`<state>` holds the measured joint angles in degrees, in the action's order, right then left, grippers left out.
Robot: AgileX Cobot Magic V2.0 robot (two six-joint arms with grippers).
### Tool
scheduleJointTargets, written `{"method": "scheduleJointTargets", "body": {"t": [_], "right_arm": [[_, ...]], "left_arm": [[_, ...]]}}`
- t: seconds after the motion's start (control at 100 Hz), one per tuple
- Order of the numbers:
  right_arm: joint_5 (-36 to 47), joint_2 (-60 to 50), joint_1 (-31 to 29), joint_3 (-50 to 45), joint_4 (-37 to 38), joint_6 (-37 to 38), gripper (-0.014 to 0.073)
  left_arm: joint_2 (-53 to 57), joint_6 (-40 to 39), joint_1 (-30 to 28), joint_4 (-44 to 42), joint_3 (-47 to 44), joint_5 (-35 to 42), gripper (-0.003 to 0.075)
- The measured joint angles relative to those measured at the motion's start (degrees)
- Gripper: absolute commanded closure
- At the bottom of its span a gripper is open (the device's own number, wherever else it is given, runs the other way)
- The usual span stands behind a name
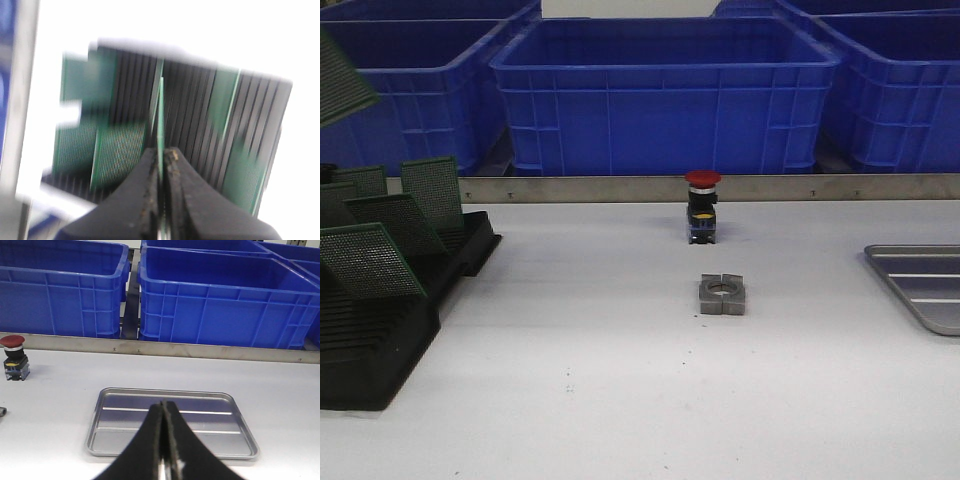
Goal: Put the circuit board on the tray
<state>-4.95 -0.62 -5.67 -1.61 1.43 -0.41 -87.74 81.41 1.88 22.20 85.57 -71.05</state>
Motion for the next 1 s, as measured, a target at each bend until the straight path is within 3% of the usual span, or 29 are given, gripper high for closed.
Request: {"method": "scheduleJointTargets", "body": {"t": [0.12, 0.54, 0.87, 1.0], "right_arm": [[0.0, 0.0, 0.0, 0.0, 0.0, 0.0, 0.0653], [0.0, 0.0, 0.0, 0.0, 0.0, 0.0, 0.0653], [0.0, 0.0, 0.0, 0.0, 0.0, 0.0, 0.0653], [-6.04, 0.0, 0.0, 3.13, 0.0, 0.11, 0.0653]], "left_arm": [[0.0, 0.0, 4.11, 6.24, -0.92, 0.0, 0.0737], [-7.62, 0.0, 21.82, 14.68, -3.59, 5.83, 0.0737], [-10.84, 0.0, 25.28, 16.12, -3.69, 6.32, 0.0737], [-10.84, 0.0, 25.28, 16.25, -3.69, 6.32, 0.0737]]}}
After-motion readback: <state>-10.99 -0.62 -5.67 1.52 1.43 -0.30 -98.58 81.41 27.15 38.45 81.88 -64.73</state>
